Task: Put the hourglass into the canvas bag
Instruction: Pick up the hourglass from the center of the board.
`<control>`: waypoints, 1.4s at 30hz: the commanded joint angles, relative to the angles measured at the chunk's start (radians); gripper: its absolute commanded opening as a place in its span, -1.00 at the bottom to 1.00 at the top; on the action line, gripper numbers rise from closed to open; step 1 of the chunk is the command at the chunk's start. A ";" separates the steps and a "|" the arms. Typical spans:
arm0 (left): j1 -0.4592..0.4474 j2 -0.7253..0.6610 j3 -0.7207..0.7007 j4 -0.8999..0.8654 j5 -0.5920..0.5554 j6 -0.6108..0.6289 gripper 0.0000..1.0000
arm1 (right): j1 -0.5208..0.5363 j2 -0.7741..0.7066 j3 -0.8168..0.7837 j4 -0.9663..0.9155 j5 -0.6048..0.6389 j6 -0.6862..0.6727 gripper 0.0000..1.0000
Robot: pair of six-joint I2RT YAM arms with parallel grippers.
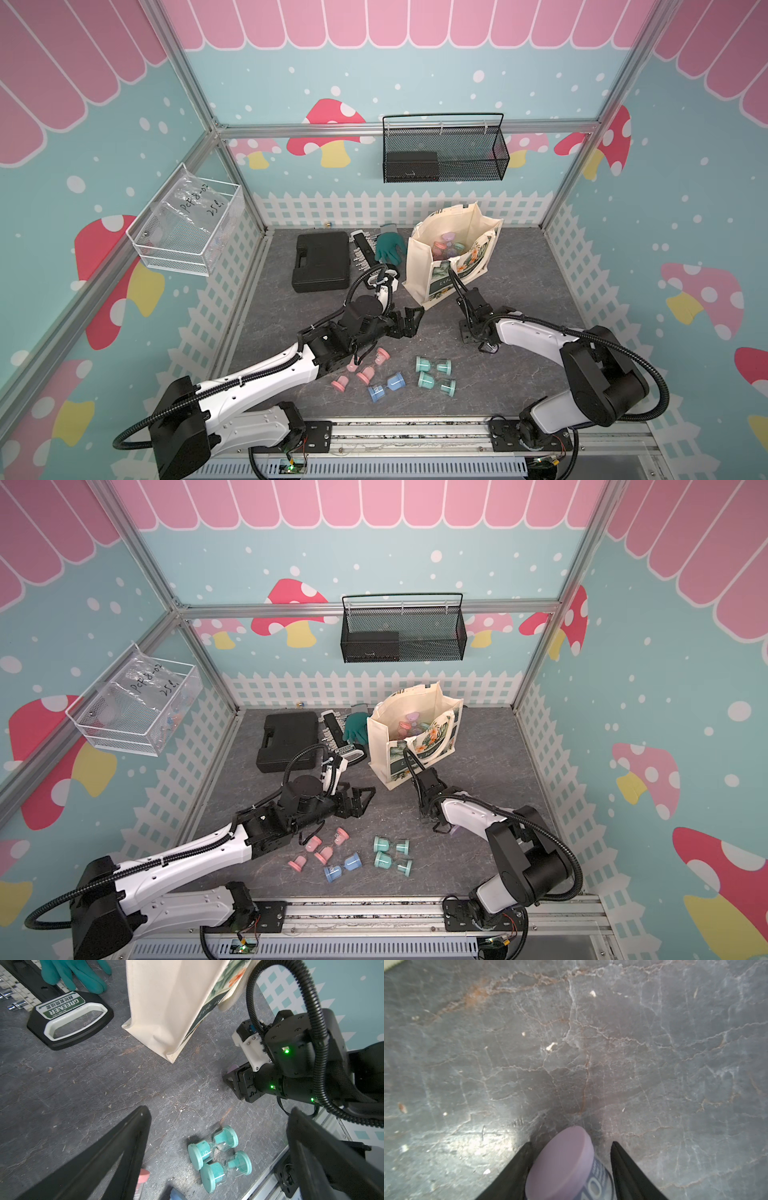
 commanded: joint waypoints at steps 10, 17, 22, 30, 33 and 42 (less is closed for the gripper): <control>-0.005 0.019 0.039 -0.008 -0.016 0.021 0.99 | -0.011 -0.019 -0.027 0.016 -0.013 -0.019 -0.04; -0.005 0.019 0.043 -0.009 -0.018 0.022 0.99 | -0.012 -0.089 -0.041 0.015 -0.018 -0.018 -0.11; -0.005 0.015 0.047 -0.009 -0.021 0.027 0.99 | -0.014 -0.152 -0.042 0.007 -0.016 -0.015 -0.12; -0.004 0.013 0.072 -0.015 -0.029 0.053 0.99 | -0.014 -0.257 -0.002 -0.041 -0.016 -0.013 -0.14; -0.005 0.015 0.088 -0.020 -0.033 0.071 0.99 | -0.014 -0.311 0.024 -0.052 -0.025 -0.018 -0.15; 0.000 0.021 0.159 -0.041 -0.052 0.135 0.99 | -0.015 -0.377 0.209 -0.106 -0.023 -0.056 -0.18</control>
